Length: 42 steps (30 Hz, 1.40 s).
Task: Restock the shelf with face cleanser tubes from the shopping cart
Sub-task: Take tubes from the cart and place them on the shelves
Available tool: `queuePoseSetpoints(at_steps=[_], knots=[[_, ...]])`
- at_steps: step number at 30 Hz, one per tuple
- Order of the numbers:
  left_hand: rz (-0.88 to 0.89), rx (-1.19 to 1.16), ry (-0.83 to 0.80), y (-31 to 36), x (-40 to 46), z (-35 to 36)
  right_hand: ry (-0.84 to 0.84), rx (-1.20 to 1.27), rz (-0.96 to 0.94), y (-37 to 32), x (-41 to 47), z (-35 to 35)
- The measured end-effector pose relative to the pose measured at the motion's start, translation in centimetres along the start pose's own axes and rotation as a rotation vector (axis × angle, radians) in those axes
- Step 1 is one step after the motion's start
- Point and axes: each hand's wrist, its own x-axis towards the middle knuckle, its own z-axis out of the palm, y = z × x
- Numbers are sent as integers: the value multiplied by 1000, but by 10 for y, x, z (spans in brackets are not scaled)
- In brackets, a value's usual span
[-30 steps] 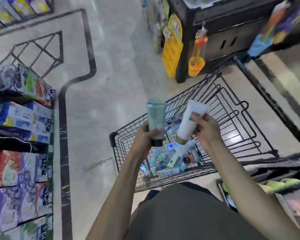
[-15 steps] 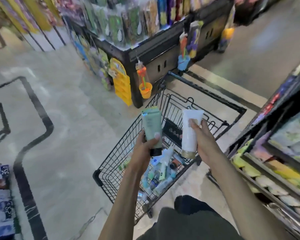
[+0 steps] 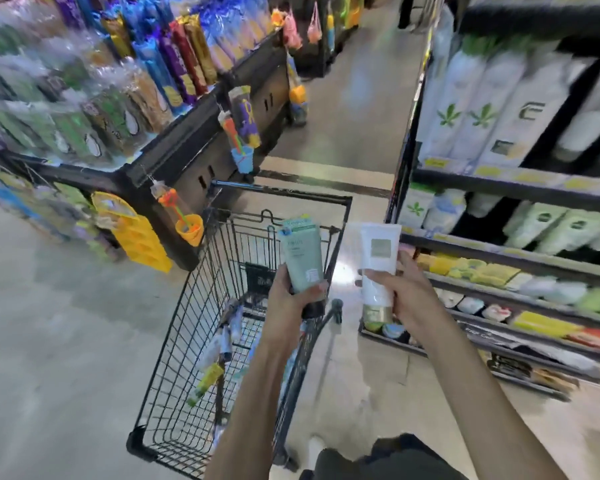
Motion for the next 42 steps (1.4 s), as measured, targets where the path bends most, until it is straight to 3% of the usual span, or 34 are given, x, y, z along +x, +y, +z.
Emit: queuePoseSetpoints(at_steps=[8,18,30,42], knots=[[-15,5,-166,-22,-12,107,179,131,-64,-17,-44,-105],[15,81,-280,-59,-66,235,280,94,-157,-27,-111,-229],[-48,167,-239,-87,-97,315,303,52,-152,-33,-153,-304],[-19,366,-100,-122,-40,348,318,22,-108,-42,-113,-333]])
